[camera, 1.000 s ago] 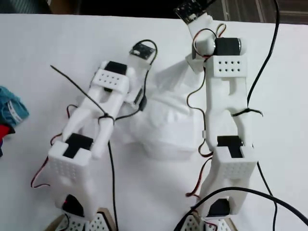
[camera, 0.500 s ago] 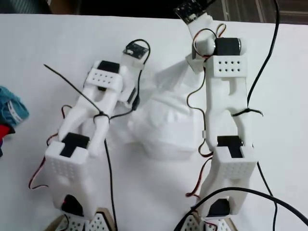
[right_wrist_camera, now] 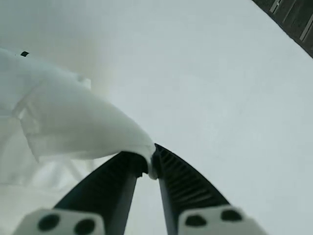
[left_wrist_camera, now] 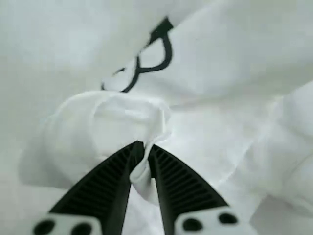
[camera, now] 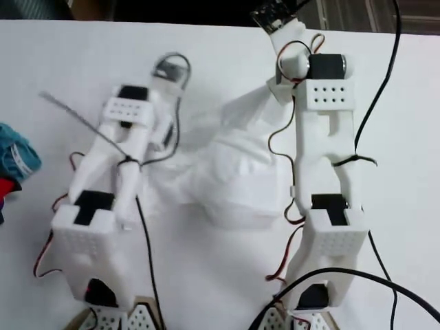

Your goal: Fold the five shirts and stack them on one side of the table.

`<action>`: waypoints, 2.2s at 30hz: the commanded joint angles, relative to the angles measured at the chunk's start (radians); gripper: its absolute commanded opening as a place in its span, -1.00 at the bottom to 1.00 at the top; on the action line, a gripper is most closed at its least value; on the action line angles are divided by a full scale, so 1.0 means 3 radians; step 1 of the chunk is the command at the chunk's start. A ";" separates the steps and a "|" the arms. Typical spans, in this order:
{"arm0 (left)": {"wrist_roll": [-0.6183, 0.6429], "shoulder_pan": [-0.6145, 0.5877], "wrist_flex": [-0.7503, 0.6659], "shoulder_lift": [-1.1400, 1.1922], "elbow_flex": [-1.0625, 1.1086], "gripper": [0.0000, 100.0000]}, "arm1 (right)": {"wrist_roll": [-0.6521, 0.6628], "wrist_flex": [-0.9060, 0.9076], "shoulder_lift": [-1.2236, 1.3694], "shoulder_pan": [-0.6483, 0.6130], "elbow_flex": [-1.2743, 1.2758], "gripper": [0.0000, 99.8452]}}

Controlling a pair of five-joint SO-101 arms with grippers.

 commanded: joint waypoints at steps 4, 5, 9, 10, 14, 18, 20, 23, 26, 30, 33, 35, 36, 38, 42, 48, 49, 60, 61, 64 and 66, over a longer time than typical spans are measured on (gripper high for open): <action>-0.0036 -0.0348 0.0690 -0.0767 -0.0933 -0.95 | -0.0005 0.0084 -0.0417 0.0095 -0.0414 -0.96; -0.0036 -0.0404 0.0793 -0.0859 -0.1051 -0.95 | -0.0005 0.0136 -0.0524 0.0079 -0.0440 -0.96; -0.0036 -0.0650 0.1110 -0.1222 -0.1378 -0.95 | 0.0005 0.0258 -0.0979 0.0028 -0.0476 -0.96; -0.0036 -0.0721 0.1166 -0.1314 -0.1435 -0.95 | 0.0005 0.0294 -0.1102 0.0018 -0.0476 -0.96; -0.0036 -0.0921 0.1340 -0.1683 -0.1501 -0.95 | -0.0005 0.0412 -0.1639 0.0013 -0.0476 -0.96; -0.0036 -0.1028 0.1381 -0.2128 -0.1506 -0.95 | 0.0005 0.0412 -0.2176 0.0013 -0.0455 -0.96; -0.0036 -0.1054 0.1376 -0.2378 -0.1506 -0.95 | 0.0010 0.0412 -0.2376 0.0013 -0.0450 -0.96; -0.0036 -0.1054 0.1376 -0.2731 -0.1481 -0.95 | 0.0010 0.0417 -0.2601 0.0018 -0.0445 -0.96; -0.0041 -0.1054 0.1376 -0.3058 -0.1486 -0.95 | 0.0015 0.0499 -0.2790 0.0018 -0.0450 -0.96; -0.0046 -0.1054 0.1355 -0.3355 -0.1486 -0.95 | 0.0015 0.0545 -0.3000 0.0023 -0.0450 -0.96; -0.0184 -0.1054 0.1350 -0.3473 -0.1486 -0.95 | 0.0020 0.0524 -0.3128 0.0038 -0.0476 -0.96; -0.0240 -0.1054 0.1330 -0.3498 -0.1506 -0.95 | 0.0026 0.0432 -0.3163 0.0033 -0.0460 -0.96; -0.0261 -0.1069 0.1309 -0.3519 -0.1496 -0.95 | 0.0026 0.0366 -0.3163 0.0038 -0.0455 -0.96; -0.0266 -0.1192 0.1289 -0.3509 -0.1506 -0.95 | 0.0026 0.0171 -0.3138 0.0043 -0.0450 -0.96; -0.0256 -0.1330 0.1279 -0.3498 -0.1440 -0.95 | 0.0240 -0.0028 -0.3005 0.0018 -0.0471 -0.96; -0.0245 -0.1340 0.1222 -0.3529 -0.0724 -0.95 | 0.0312 0.0008 -0.2923 0.0033 -0.0481 -0.96; -0.0245 -0.1340 0.1171 -0.3529 -0.0596 -0.95 | 0.0348 -0.0043 -0.2928 0.0023 -0.0486 -0.96; -0.0240 -0.1340 0.0992 -0.3560 -0.0228 -0.95 | 0.0517 -0.0258 -0.2908 0.0033 -0.0772 -0.96; -0.0240 -0.1340 0.1018 -0.3606 -0.0202 -0.95 | 0.0517 -0.0253 -0.2918 0.0023 -0.0762 -0.96; -0.0240 -0.1335 0.1146 -0.3785 -0.0233 -0.95 | 0.0517 -0.0141 -0.2938 0.0018 -0.0777 -0.96; -0.0251 -0.1340 0.1171 -0.4000 -0.0233 -0.95 | 0.0517 -0.0079 -0.3020 0.0018 -0.0772 -0.96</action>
